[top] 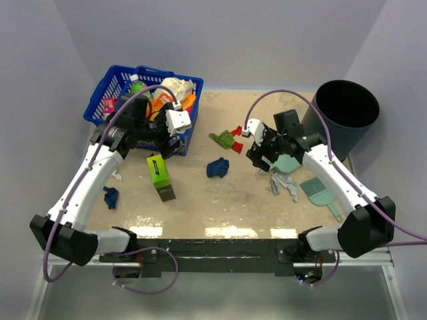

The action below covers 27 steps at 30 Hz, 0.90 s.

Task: Sweep away the paper scraps from the table

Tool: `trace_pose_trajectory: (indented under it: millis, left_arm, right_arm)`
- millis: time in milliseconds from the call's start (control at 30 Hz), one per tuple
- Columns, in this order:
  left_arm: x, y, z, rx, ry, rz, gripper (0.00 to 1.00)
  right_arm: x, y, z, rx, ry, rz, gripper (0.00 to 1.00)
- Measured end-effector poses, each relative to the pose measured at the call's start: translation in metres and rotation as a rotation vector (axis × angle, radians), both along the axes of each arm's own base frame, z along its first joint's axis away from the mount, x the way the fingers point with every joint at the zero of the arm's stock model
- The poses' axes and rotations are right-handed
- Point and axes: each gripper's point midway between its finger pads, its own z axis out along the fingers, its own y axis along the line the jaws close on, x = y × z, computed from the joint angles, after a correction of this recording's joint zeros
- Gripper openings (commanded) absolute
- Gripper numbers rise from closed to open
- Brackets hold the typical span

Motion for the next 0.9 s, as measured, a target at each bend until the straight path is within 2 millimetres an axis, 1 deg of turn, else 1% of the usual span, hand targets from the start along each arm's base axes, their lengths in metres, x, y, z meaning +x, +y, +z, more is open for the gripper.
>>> trace_pose_trajectory:
  millis: [67, 133, 167, 267, 333, 467, 600, 667, 700, 767, 867, 900]
  left_arm:
    - [-0.009, 0.002, 0.001, 0.0, 0.002, -0.003, 0.9]
    - [-0.014, 0.001, -0.002, -0.001, 0.009, -0.009, 0.9]
    - [-0.016, 0.0, -0.004, 0.0, 0.016, -0.011, 0.9]
    - [-0.019, -0.005, -0.014, 0.005, 0.037, -0.023, 0.9]
    - [-0.019, -0.007, -0.017, 0.008, 0.043, -0.029, 0.9]
    - [-0.014, -0.012, -0.019, 0.006, 0.037, -0.037, 0.9]
    - [-0.009, -0.019, -0.024, 0.006, 0.039, -0.049, 0.9]
    - [-0.006, -0.024, -0.025, -0.003, 0.044, -0.05, 0.9]
    - [-0.004, -0.027, -0.026, -0.01, 0.047, -0.049, 0.9]
    - [-0.001, -0.033, -0.028, -0.026, 0.065, -0.048, 0.9]
    - [0.007, -0.043, -0.028, -0.054, 0.084, -0.047, 0.9]
    - [0.009, -0.047, -0.028, -0.062, 0.088, -0.047, 0.9]
  right_arm:
    - [0.001, -0.004, -0.013, -0.017, 0.027, -0.035, 0.76]
    - [0.006, -0.008, -0.024, -0.038, 0.054, -0.089, 0.73]
    - [0.009, -0.01, -0.028, -0.05, 0.061, -0.112, 0.7]
    - [0.017, -0.022, -0.046, -0.097, 0.099, -0.188, 0.69]
    - [0.019, -0.032, -0.053, -0.128, 0.116, -0.225, 0.68]
    - [0.023, -0.059, -0.057, -0.153, 0.137, -0.311, 0.66]
    - [0.022, -0.096, -0.059, -0.184, 0.168, -0.418, 0.66]
    - [0.015, -0.114, -0.059, -0.212, 0.155, -0.459, 0.67]
    - [0.006, -0.121, -0.06, -0.231, 0.15, -0.466, 0.67]
    - [-0.012, -0.131, -0.058, -0.263, 0.127, -0.466, 0.68]
    - [-0.032, -0.143, -0.058, -0.309, 0.108, -0.473, 0.68]
    - [-0.038, -0.148, -0.062, -0.327, 0.113, -0.482, 0.68]
